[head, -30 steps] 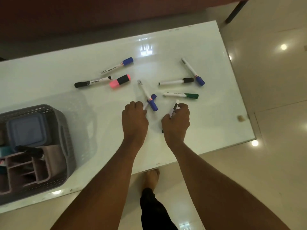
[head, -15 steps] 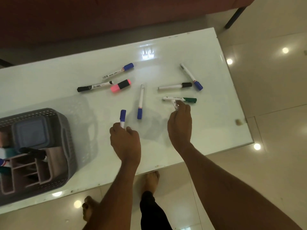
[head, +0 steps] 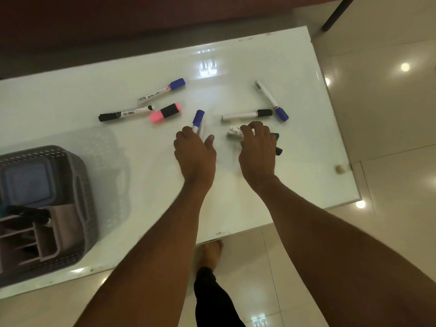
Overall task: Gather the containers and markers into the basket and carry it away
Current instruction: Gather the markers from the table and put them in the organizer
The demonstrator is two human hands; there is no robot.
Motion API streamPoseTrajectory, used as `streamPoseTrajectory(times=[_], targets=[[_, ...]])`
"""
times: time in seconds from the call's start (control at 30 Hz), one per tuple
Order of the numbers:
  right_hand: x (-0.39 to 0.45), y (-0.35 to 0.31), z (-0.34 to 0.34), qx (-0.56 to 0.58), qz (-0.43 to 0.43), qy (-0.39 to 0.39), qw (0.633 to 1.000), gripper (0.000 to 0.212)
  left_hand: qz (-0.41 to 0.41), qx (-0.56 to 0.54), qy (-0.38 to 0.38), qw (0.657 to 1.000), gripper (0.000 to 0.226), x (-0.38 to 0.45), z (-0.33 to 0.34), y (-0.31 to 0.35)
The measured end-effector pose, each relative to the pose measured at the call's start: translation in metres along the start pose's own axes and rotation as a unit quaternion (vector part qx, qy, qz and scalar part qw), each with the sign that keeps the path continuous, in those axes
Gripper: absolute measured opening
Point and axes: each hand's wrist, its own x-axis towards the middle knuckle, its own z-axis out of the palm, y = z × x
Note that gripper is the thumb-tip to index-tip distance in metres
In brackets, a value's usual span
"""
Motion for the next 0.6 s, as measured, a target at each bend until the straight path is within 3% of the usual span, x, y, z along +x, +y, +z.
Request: streamPoseTrajectory(times=[0.2, 0.33, 0.47, 0.6], targets=[[-0.005, 0.003, 0.002, -0.031, -0.006, -0.013, 0.999, 0.036, 0.040, 0.014, -0.015, 0.999, 0.030, -0.004, 0.008, -0.009], [-0.018, -0.011, 0.008, 0.002, 0.004, 0.008, 1.000, 0.018, 0.000, -0.086, -0.025, 0.996, 0.023, -0.015, -0.003, -0.019], [-0.021, -0.048, 0.000, 0.142, 0.070, 0.031, 0.987, 0.009, -0.050, -0.168, -0.015, 0.984, 0.022, -0.020, -0.023, -0.027], [-0.020, -0.100, -0.023, 0.334, 0.137, 0.018, 0.932, 0.016, -0.040, -0.275, 0.022, 0.960, 0.018, -0.020, -0.052, -0.046]])
